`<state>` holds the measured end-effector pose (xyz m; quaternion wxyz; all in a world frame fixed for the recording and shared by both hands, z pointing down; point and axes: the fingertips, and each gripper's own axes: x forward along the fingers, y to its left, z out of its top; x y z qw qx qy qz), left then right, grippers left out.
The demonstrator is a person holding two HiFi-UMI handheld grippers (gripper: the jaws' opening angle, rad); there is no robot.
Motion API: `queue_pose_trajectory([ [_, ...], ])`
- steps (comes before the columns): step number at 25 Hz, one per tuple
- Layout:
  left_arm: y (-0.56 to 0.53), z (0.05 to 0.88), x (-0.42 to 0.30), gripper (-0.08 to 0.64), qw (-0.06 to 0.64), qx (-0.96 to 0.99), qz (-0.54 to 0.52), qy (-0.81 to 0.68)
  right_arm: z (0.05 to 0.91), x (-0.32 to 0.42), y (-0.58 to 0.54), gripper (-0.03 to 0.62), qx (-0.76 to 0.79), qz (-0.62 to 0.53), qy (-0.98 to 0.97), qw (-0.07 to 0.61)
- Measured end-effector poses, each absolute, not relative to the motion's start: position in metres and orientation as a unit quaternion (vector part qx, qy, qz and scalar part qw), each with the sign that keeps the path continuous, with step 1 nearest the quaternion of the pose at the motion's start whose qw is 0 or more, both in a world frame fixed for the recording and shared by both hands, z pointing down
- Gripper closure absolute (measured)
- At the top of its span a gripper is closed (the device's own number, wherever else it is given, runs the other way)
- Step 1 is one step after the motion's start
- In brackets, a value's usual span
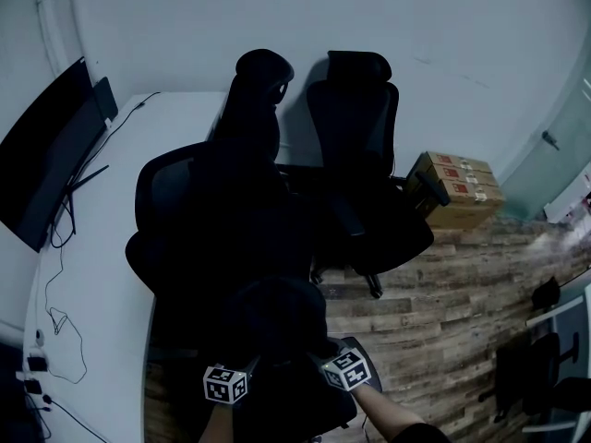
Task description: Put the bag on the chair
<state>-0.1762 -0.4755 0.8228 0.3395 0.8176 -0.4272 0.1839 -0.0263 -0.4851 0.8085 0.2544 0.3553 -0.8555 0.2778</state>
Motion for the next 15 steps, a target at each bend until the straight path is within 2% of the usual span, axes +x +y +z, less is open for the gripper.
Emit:
queue_pose_trajectory([
  [6, -0.480, 0.838, -0.184, 0.321, 0.348, 0.810, 0.188, -0.433, 0.823, -0.027, -0.494, 0.434, 0.367, 0.286, -0.843, 0.269],
  [15, -0.495, 0.860, -0.197, 0.256, 0.367, 0.795, 0.198, -0.442, 0.846, -0.020, -0.513, 0.375, 0.406, 0.278, -0.816, 0.303],
])
